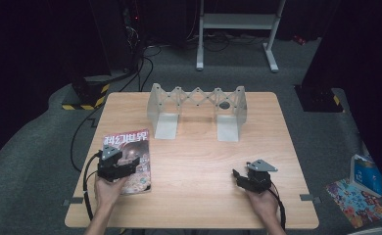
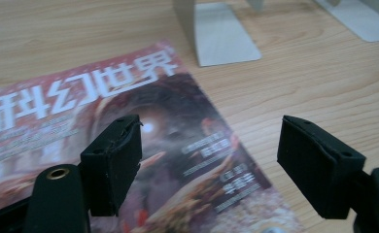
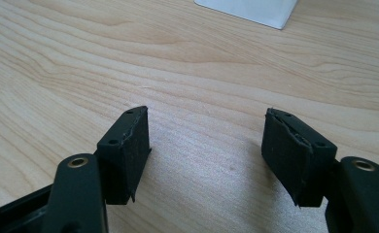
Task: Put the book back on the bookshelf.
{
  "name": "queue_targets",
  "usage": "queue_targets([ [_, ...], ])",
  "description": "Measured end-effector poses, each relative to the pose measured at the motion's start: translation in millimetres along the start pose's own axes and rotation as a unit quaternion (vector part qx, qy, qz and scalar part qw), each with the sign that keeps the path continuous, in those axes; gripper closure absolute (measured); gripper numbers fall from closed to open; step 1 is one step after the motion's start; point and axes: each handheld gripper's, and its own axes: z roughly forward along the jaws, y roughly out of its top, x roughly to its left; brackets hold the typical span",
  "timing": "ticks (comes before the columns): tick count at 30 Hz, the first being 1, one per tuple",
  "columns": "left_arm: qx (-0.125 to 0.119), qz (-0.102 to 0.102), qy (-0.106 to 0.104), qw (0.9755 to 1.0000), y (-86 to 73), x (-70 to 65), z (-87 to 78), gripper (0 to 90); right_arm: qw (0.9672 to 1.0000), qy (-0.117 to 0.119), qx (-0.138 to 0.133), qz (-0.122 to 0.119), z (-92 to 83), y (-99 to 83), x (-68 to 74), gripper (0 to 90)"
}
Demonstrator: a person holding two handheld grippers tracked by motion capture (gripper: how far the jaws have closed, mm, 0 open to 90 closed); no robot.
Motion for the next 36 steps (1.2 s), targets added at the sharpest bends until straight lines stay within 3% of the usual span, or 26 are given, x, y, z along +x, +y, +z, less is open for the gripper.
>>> queue_targets([
  [3,0.006,-0.019,0.011,0.9997,-5.5,16.1,-2.1,24.1,1.0000,0.000,0.000,0.000,0.0,0.0,0.0,34.2],
  [5,0.008,-0.019,0.018,0.9996,-7.0,19.7,-1.9,24.0,1.0000,0.000,0.000,0.000,0.0,0.0,0.0,34.2],
  [6,0.016,-0.022,0.031,0.9991,-9.7,27.3,-1.7,23.9,1.0000,0.000,0.000,0.000,0.0,0.0,-0.1,34.2],
  [9,0.023,-0.026,0.038,0.9987,-11.3,33.2,-1.7,23.1,1.0000,0.000,0.000,0.000,0.0,0.0,0.0,34.2],
  [13,0.040,-0.041,0.060,0.9966,-15.6,50.7,-2.4,23.0,1.0000,0.000,0.000,0.000,0.0,0.1,-0.1,34.1],
  [17,0.048,-0.044,0.070,0.9954,-19.9,59.0,-1.9,22.8,1.0000,0.000,0.000,0.000,0.1,0.1,0.0,34.2],
  [23,0.059,-0.068,0.087,0.9922,-30.3,72.2,3.3,23.1,1.0000,0.000,0.000,0.000,0.0,0.1,0.0,34.1],
  [28,0.067,-0.070,0.098,0.9904,-34.5,77.6,8.1,23.9,1.0000,0.000,0.000,0.000,0.0,0.1,0.1,34.1],
  [36,0.089,-0.071,0.089,0.9895,-42.9,85.3,11.5,25.0,1.0000,-0.002,0.000,0.000,0.2,0.2,0.0,34.0],
])
